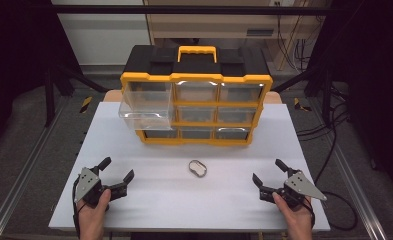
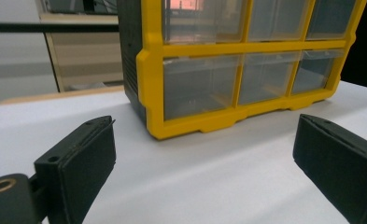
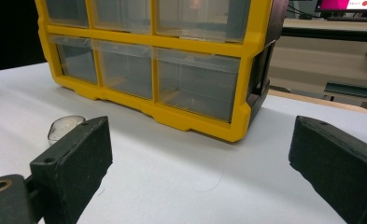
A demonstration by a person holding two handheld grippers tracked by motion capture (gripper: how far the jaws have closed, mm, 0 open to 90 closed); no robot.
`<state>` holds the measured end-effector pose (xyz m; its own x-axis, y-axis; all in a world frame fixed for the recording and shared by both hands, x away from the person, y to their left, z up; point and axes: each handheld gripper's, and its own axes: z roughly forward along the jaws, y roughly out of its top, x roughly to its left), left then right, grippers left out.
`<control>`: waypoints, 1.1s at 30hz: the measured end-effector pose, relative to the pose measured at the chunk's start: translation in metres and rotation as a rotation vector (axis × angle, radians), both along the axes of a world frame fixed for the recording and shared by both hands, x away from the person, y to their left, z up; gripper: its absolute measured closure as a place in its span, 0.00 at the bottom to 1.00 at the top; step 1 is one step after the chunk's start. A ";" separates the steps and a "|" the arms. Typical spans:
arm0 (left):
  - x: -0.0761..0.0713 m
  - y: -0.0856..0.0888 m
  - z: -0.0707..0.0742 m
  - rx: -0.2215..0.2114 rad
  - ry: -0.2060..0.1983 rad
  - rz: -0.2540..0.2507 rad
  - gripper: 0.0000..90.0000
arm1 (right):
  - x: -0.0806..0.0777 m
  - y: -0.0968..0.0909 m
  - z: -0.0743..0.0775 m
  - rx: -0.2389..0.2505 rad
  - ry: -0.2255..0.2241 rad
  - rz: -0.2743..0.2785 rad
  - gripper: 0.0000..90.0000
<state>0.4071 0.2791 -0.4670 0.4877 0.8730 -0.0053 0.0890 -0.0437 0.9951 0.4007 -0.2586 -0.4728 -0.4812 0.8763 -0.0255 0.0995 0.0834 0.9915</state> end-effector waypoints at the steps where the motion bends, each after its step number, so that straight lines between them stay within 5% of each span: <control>1: -0.001 0.000 0.001 -0.003 -0.002 0.001 0.06 | 0.000 0.000 0.000 0.005 -0.001 -0.002 0.07; 9: -0.006 0.009 -0.002 -0.062 -0.009 0.011 0.01 | -0.002 -0.001 0.001 0.027 0.017 -0.007 0.06; 15: -0.004 0.011 -0.002 -0.054 -0.007 0.011 0.01 | 0.000 0.001 0.002 0.031 0.058 -0.005 0.05; 25: -0.003 0.015 -0.002 -0.071 -0.010 0.016 0.01 | 0.012 0.019 0.005 -0.020 0.121 -0.004 0.07; 33: -0.003 0.014 -0.003 -0.055 -0.006 0.011 0.01 | 0.026 0.048 0.014 -0.094 0.186 0.055 0.09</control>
<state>0.4044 0.2932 -0.4698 0.4782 0.8768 -0.0503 0.0833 0.0118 0.9965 0.4269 -0.2109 -0.4591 -0.5325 0.8463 -0.0122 0.2729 0.1853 0.9440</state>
